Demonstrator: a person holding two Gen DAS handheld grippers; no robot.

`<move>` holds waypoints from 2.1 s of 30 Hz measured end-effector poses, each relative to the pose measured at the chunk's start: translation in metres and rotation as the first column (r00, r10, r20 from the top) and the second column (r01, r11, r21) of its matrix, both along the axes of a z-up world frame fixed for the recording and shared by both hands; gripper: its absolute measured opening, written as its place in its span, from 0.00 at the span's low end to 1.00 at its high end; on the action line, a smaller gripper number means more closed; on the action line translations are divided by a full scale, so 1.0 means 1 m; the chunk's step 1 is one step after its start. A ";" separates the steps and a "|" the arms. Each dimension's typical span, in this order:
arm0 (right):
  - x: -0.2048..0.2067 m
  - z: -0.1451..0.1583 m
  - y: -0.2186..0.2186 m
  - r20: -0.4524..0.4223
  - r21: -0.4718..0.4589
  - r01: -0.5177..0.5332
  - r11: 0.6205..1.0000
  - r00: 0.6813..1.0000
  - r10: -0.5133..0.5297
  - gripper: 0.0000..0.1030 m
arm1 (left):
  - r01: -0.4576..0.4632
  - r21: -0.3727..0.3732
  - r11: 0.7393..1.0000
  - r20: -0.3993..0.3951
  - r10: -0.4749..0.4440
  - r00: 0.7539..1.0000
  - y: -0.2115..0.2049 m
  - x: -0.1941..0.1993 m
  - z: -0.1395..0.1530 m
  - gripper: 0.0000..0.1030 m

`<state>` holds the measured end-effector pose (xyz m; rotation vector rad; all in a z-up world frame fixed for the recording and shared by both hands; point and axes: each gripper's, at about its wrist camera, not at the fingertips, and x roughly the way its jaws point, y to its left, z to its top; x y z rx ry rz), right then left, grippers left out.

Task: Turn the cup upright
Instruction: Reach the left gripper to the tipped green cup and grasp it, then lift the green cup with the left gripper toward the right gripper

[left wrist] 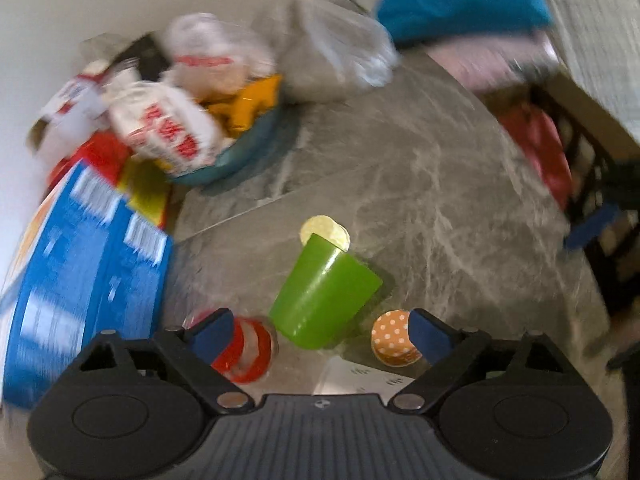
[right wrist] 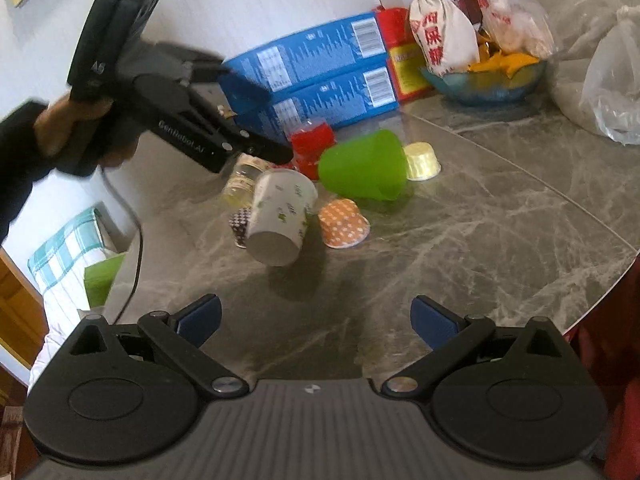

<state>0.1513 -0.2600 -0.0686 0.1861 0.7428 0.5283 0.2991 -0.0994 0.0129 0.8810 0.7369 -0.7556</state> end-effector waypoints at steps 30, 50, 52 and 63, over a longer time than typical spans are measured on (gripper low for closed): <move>0.041 -0.023 -0.037 -0.077 0.057 0.038 0.998 0.996 -0.033 0.99 | 0.244 0.257 0.935 -0.233 -0.185 0.955 -0.054 0.084 -0.079 0.67; 0.022 0.000 -0.032 -0.032 0.165 0.007 0.986 0.999 -0.002 0.99 | -0.259 0.028 0.966 -0.219 0.259 0.941 0.029 0.013 0.022 0.67; 0.016 0.003 -0.030 -0.023 0.174 -0.009 0.985 1.000 0.013 0.99 | -0.361 -0.023 0.932 -0.244 0.345 0.906 0.043 -0.010 0.028 0.67; -0.012 0.005 -0.028 -0.065 0.207 -0.043 0.977 0.996 0.058 0.99 | -0.828 -0.260 0.497 -0.584 0.602 0.545 0.090 -0.100 -0.034 0.67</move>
